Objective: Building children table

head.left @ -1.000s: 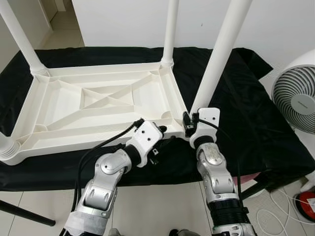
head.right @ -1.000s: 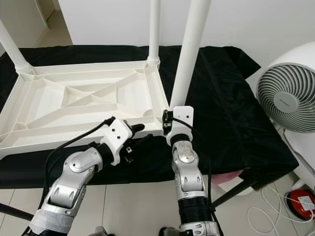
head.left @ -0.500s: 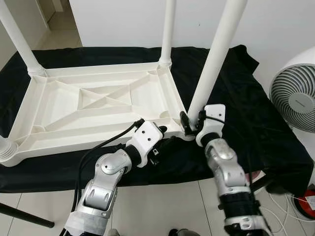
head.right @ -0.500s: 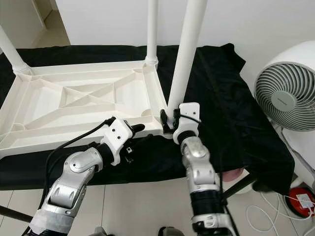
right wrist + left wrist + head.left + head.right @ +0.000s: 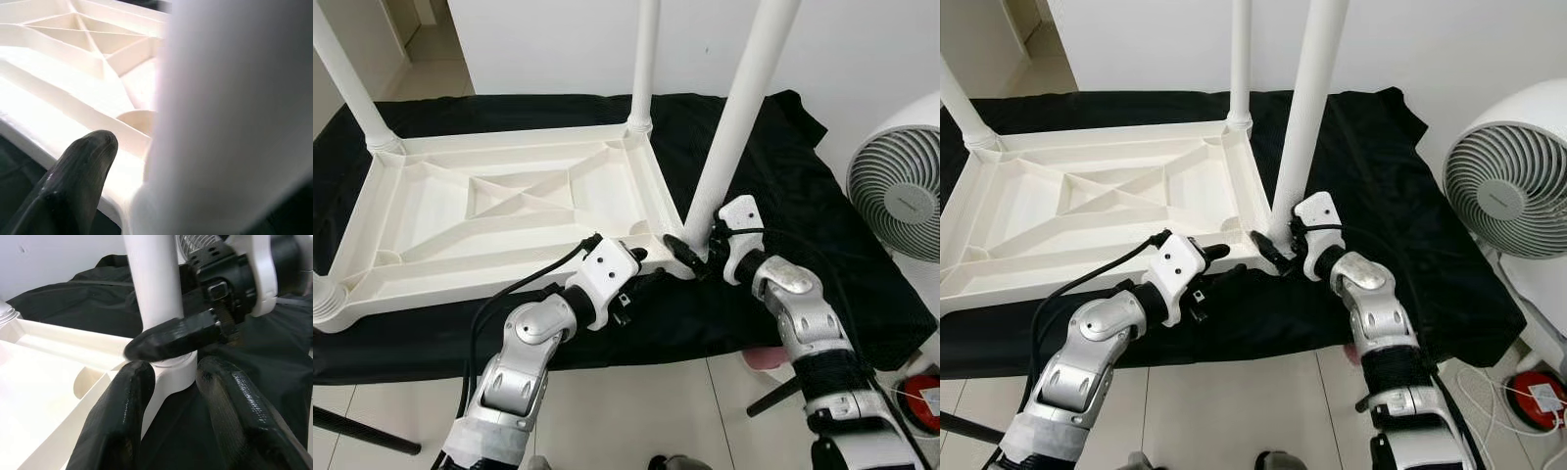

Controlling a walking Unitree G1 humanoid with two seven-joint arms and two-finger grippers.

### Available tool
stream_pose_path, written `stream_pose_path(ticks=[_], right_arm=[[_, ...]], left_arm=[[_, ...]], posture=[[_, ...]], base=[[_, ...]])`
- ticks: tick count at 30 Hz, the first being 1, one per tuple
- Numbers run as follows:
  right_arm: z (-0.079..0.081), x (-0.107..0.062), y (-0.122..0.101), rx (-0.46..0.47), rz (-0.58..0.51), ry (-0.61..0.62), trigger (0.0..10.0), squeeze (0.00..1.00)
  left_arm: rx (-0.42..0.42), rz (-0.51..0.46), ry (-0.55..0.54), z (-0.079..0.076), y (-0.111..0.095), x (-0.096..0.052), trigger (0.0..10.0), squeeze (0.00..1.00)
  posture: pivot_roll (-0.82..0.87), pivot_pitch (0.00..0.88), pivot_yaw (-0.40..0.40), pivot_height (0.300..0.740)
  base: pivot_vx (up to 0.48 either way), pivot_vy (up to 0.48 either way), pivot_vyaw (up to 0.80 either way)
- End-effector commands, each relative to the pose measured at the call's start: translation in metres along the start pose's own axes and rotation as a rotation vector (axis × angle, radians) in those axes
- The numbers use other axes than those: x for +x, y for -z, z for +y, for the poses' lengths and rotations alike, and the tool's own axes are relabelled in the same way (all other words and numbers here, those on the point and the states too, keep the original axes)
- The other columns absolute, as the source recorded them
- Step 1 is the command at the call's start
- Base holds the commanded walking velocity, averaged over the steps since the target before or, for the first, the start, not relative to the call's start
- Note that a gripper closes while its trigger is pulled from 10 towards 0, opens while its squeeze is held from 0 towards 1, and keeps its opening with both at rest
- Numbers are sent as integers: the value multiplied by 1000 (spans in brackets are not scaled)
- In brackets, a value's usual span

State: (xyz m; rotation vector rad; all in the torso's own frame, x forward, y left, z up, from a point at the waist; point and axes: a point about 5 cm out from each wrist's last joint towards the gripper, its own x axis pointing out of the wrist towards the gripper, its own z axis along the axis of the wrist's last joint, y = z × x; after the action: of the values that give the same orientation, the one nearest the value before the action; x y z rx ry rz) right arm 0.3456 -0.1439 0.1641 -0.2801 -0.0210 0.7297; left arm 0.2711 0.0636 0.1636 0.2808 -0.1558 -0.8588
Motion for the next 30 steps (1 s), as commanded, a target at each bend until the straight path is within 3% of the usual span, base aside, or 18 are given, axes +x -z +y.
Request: stream_pose_path(ticks=[1, 3, 4, 5, 6, 22, 23, 28, 29, 30], right_arm=[[2, 3, 1, -18, 13, -49, 10000, 0], [3, 6, 1, -24, 16, -71, 10000, 0], [4, 8, 2, -20, 20, -88, 6078, 0], [4, 9, 2, -17, 22, -101, 6078, 0], [4, 11, 3, -13, 26, -114, 0, 0], [3, 8, 18, 35, 45, -147, 0, 0], [2, 8, 17, 45, 30, -116, 10000, 0], [2, 8, 16, 61, 7, -76, 10000, 0], [2, 8, 15, 75, -7, -7, 10000, 0], [2, 8, 13, 110, -33, 151, 10000, 0]], left_arm=[[-5, 17, -111, 5, 4, 1, 10000, 0], [-4, 18, -116, 5, 4, 0, 10000, 0], [-3, 19, -123, 6, 4, 0, 10000, 0], [-2, 19, -128, 7, 4, -1, 10000, 0], [-2, 20, -132, 7, 4, -1, 10000, 0], [-5, 19, -143, 8, 4, -2, 10000, 0], [-5, 20, -141, 8, 4, -2, 10000, 0], [-4, 20, -138, 8, 4, -2, 10000, 0], [-6, 21, -138, 7, 4, -2, 10000, 0], [-9, 23, -136, 5, 5, -3, 10000, 0]], posture=[[-107, 51, -8, 740], [-107, 51, -8, 740], [-97, 53, -14, 740], [-97, 53, -14, 740], [-93, 53, -17, 740], [-85, 51, -23, 740], [-95, 56, -19, 740], [-98, 60, -18, 740], [-99, 62, -20, 740], [-100, 66, -23, 740]], base=[[0, 0, 0], [0, 0, 0], [0, 0, 0], [0, 0, 0], [0, 0, 0], [0, 0, 0], [0, 0, 0], [0, 0, 0], [0, 0, 0], [0, 0, 0]])
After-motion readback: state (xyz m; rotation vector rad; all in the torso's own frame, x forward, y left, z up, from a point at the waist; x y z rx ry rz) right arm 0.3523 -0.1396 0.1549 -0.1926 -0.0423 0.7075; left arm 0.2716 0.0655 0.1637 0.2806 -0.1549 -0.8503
